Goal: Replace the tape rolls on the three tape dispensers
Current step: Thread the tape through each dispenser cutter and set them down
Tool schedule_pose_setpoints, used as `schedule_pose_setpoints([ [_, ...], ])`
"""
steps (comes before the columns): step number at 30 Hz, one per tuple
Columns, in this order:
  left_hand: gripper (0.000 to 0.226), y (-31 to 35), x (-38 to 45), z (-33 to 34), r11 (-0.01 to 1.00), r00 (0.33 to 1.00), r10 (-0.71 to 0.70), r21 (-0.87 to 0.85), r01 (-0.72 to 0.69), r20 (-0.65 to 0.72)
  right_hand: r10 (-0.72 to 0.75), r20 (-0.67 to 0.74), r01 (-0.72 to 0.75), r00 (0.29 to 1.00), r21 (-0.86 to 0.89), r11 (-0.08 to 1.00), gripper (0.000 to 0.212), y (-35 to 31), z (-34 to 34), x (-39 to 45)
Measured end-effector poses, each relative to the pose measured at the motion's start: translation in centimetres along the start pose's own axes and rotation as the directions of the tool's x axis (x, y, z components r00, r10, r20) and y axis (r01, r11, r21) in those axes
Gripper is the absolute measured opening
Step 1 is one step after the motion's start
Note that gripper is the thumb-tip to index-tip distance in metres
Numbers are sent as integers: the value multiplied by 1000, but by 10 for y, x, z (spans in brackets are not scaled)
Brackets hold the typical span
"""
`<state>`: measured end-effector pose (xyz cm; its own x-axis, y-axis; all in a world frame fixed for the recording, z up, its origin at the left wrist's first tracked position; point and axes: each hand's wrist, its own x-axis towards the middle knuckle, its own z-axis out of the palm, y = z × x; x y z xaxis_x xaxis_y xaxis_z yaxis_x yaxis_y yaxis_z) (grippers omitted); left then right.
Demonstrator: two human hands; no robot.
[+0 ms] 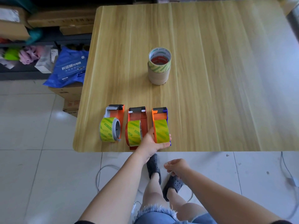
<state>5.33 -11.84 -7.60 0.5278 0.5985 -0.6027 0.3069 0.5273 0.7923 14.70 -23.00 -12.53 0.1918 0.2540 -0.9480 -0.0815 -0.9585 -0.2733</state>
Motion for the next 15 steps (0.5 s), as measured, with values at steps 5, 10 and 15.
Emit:
schedule_pose_setpoints([
  [5,72,6,-8,5,965,995,7,263,19,-100,107,26,-110,994,183,977,12,-5,2,8],
  [10,75,5,-20,11,954,969,20,294,55,-247,159,72,-173,985,272,947,9,-14,1,9],
  [15,76,0,-39,8,952,957,74,306,16,-279,268,160,-312,950,437,844,19,-11,-3,7],
])
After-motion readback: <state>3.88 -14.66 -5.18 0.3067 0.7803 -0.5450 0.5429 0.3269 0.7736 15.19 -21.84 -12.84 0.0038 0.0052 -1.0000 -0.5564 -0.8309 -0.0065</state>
